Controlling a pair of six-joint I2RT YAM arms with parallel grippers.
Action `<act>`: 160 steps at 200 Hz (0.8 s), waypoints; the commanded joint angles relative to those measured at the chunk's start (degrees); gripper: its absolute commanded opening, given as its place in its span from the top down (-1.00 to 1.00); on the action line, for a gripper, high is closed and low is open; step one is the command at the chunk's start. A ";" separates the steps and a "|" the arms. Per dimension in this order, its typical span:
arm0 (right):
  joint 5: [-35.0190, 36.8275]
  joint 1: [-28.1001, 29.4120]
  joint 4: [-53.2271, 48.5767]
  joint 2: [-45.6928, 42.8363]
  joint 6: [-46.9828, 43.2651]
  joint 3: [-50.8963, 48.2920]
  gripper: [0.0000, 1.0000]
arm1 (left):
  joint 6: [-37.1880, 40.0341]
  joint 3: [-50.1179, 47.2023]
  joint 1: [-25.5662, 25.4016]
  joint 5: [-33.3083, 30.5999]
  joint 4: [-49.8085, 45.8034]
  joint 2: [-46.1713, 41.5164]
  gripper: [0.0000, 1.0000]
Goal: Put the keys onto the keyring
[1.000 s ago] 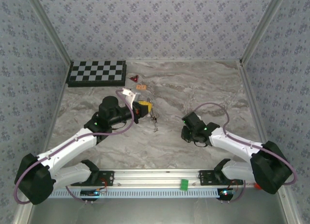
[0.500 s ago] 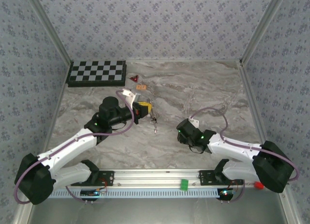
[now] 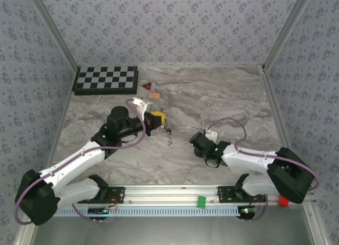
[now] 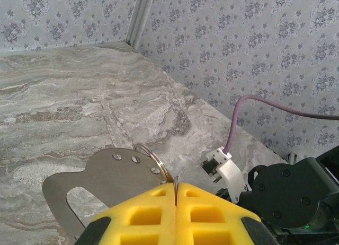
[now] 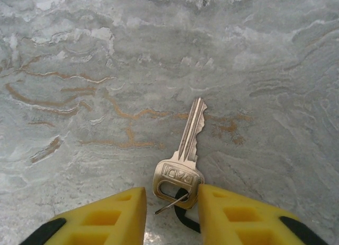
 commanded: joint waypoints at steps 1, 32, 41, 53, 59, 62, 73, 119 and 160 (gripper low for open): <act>2.44 0.51 -1.19 1.02 1.46 1.39 0.49 | -0.47 0.42 -0.60 1.58 2.98 -1.21 1.00; 3.85 1.66 -3.00 0.54 1.89 1.97 0.70 | -0.47 0.43 -0.69 1.63 2.96 -1.20 1.00; 4.50 2.23 -3.88 0.10 1.74 2.45 0.74 | -0.47 0.47 -0.73 1.63 3.01 -1.21 1.00; 5.44 2.96 -5.62 -0.51 1.40 3.47 0.79 | -0.47 0.48 -0.68 1.58 3.07 -1.13 1.00; 5.68 3.19 -6.38 -0.83 1.14 3.95 0.84 | -0.47 0.50 -0.67 1.66 3.01 -1.12 1.00; 5.79 3.26 -6.84 -0.96 0.91 4.16 0.86 | -0.47 0.50 -0.66 1.67 3.05 -1.12 1.00; 5.92 3.53 -8.15 -1.58 0.06 5.01 0.94 | -0.47 0.44 -0.69 1.81 3.16 -1.06 1.00; -1.57 -0.75 -9.23 -3.55 -11.15 9.75 1.00 | -0.60 0.37 -0.67 1.67 3.17 -1.19 1.00; -10.71 -6.14 -7.28 -3.42 -22.52 15.25 1.00 | -0.51 0.15 -0.66 0.98 3.28 -1.71 1.00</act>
